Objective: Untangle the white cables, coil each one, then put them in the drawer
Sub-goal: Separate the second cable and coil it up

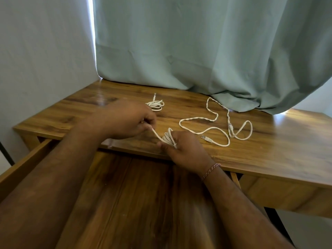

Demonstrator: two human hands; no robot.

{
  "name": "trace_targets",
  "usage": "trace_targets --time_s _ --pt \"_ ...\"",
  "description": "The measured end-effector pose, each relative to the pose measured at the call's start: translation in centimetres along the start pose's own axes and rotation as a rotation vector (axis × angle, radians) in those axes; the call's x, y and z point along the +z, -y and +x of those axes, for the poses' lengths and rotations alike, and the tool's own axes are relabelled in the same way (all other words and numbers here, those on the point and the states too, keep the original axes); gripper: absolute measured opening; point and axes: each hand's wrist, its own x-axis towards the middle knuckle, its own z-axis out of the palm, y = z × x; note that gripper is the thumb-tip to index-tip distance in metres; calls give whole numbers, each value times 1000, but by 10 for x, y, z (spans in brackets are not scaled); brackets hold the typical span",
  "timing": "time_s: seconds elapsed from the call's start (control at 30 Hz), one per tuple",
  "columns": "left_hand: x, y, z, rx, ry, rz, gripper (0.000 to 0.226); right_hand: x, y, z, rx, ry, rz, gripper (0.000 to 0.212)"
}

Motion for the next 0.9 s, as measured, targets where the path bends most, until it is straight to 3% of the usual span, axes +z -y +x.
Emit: trace_targets --time_s 0.1,0.2,0.27,0.37,0.47,0.53,0.7,0.9 --pt "-7 12 -10 -118 -332 -301 9 2 2 -2 105 8 298 38" --pt "-7 22 -12 -314 -816 -918 17 8 -3 0 154 -45 667 41" --pt "1 22 -7 -486 -913 -1151 25 9 -6 1 165 -105 837 42" --pt "27 8 9 -623 -652 -1163 28 4 -10 0 178 -159 1007 42" --pt "52 -28 23 -575 -265 -1311 38 3 -10 0 164 -195 1157 40" --pt "65 -51 29 -512 -99 -1347 52 5 -12 2 142 -226 1231 38" --pt "85 -77 33 -343 -206 -1477 53 6 -14 4 133 -277 1299 39" --pt "90 -91 31 -281 -349 -1559 41 3 -11 1 96 -97 1331 39"
